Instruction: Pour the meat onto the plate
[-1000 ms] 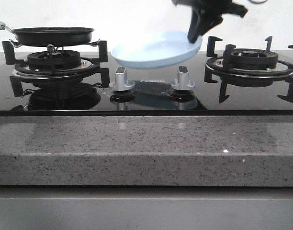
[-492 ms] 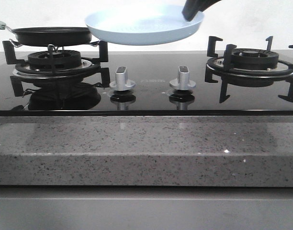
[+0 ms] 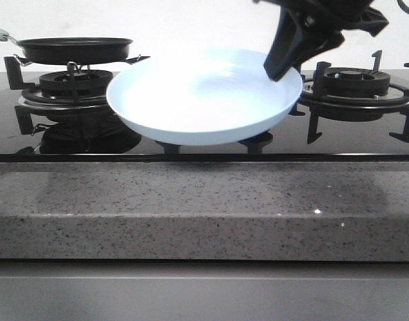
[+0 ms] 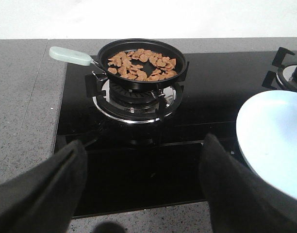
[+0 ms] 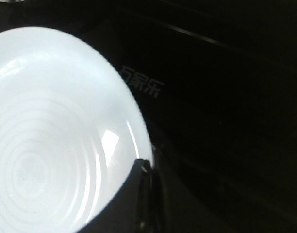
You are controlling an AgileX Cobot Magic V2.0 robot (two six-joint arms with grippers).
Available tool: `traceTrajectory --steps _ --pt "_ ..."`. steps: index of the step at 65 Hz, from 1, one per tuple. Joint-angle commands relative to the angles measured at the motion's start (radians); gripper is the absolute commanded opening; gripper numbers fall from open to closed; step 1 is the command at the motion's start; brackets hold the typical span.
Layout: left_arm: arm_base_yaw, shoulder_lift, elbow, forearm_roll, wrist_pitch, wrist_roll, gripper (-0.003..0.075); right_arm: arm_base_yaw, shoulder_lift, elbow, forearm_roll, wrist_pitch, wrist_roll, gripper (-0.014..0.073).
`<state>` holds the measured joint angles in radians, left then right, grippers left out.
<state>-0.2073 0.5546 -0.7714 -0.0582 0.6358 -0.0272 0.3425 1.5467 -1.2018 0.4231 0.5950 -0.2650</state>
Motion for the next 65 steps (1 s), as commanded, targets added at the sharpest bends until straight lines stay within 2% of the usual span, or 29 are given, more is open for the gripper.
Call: traceTrajectory --steps 1,14,42,50,58,65 --pt "-0.008 0.009 -0.034 -0.009 -0.074 -0.001 0.0493 -0.004 -0.049 -0.007 0.028 -0.118 -0.013 -0.0113" --pt "-0.008 0.009 -0.034 -0.009 -0.074 -0.001 0.0493 -0.004 -0.048 0.001 0.019 -0.167 -0.013 -0.0113" --pt "-0.008 0.016 -0.034 0.004 -0.07 -0.001 0.0495 -0.004 -0.048 0.001 0.018 -0.15 -0.013 -0.0113" --pt "-0.008 0.08 -0.063 0.026 -0.034 -0.001 0.0499 -0.004 -0.048 0.001 0.018 -0.15 -0.013 -0.0113" --pt "-0.008 0.192 -0.12 0.058 0.036 -0.001 0.0535 -0.004 -0.048 0.001 0.018 -0.15 -0.013 -0.0113" --pt "0.014 0.277 -0.159 0.084 0.026 -0.001 0.0548 -0.004 -0.048 0.001 0.018 -0.15 -0.013 -0.0113"
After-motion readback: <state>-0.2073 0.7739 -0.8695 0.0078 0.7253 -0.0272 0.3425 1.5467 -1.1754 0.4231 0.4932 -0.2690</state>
